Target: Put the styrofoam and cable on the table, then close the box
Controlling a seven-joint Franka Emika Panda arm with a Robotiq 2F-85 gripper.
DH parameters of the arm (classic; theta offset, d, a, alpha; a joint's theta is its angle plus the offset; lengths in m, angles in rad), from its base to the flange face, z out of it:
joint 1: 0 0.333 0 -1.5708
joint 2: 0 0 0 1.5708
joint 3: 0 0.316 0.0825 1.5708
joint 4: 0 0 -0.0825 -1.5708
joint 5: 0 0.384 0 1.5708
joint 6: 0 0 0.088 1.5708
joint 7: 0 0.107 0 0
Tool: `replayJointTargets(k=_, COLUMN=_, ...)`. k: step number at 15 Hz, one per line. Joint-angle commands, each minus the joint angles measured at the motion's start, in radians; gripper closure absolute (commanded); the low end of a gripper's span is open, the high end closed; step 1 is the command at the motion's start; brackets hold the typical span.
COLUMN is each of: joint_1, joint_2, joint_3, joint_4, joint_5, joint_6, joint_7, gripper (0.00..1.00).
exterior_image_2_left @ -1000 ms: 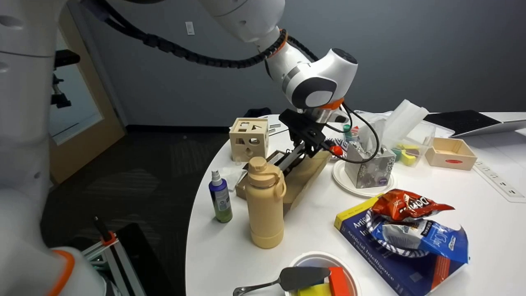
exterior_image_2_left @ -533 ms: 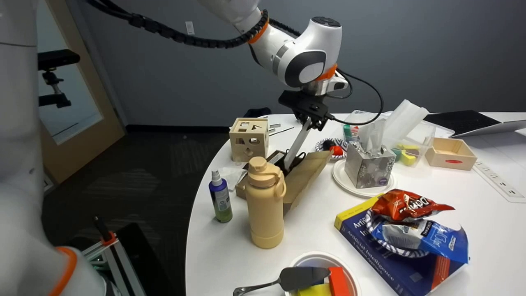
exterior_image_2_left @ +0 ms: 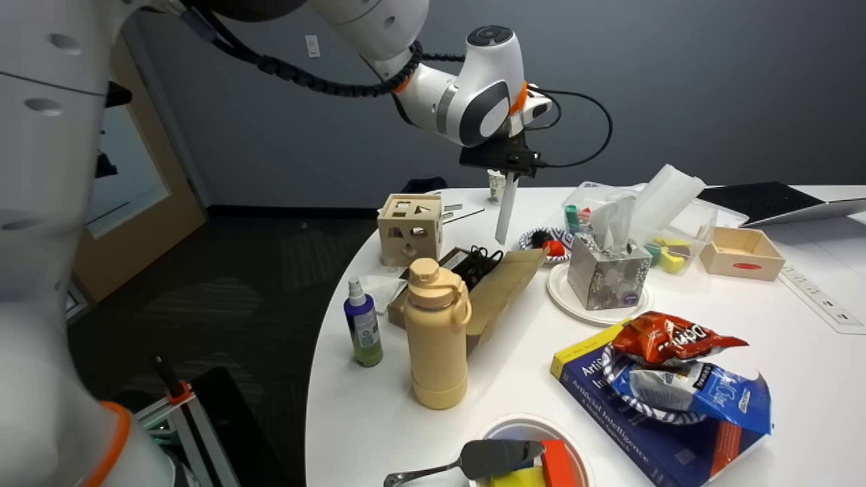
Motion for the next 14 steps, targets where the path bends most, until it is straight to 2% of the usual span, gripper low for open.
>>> replayJointTargets(k=1, joint_1=0.027, joint_2=0.120, joint_3=-0.003, joint_4=0.138, joint_5=-0.075, joint_6=0.071, joint_7=0.024, gripper=0.97)
replayJointTargets(k=3, joint_1=0.025, joint_2=0.181, joint_3=0.025, joint_4=0.208, joint_5=-0.081, joint_6=0.068, joint_7=0.014, gripper=0.97)
replayJointTargets(k=4, joint_1=0.027, joint_2=0.203, joint_3=0.035, joint_4=0.235, joint_5=-0.084, joint_6=0.054, joint_7=0.014, gripper=0.62)
replayJointTargets(k=6, joint_1=0.030, joint_2=0.219, joint_3=0.046, joint_4=0.258, joint_5=-0.091, joint_6=0.032, joint_7=0.016, gripper=0.56)
replayJointTargets(k=8, joint_1=0.003, joint_2=0.202, joint_3=0.090, joint_4=0.245, joint_5=-0.066, joint_6=-0.021, joint_7=0.007, gripper=0.41)
replayJointTargets(k=11, joint_1=0.024, joint_2=0.106, joint_3=0.056, joint_4=0.157, joint_5=-0.070, joint_6=-0.103, joint_7=0.065, gripper=0.19)
replayJointTargets(k=13, joint_1=0.061, joint_2=0.035, joint_3=-0.009, joint_4=0.098, joint_5=-0.093, joint_6=-0.165, joint_7=0.154, gripper=0.03)
replayJointTargets(k=14, joint_1=0.084, joint_2=-0.003, joint_3=-0.057, joint_4=0.066, joint_5=-0.116, joint_6=-0.206, joint_7=0.215, gripper=0.00)
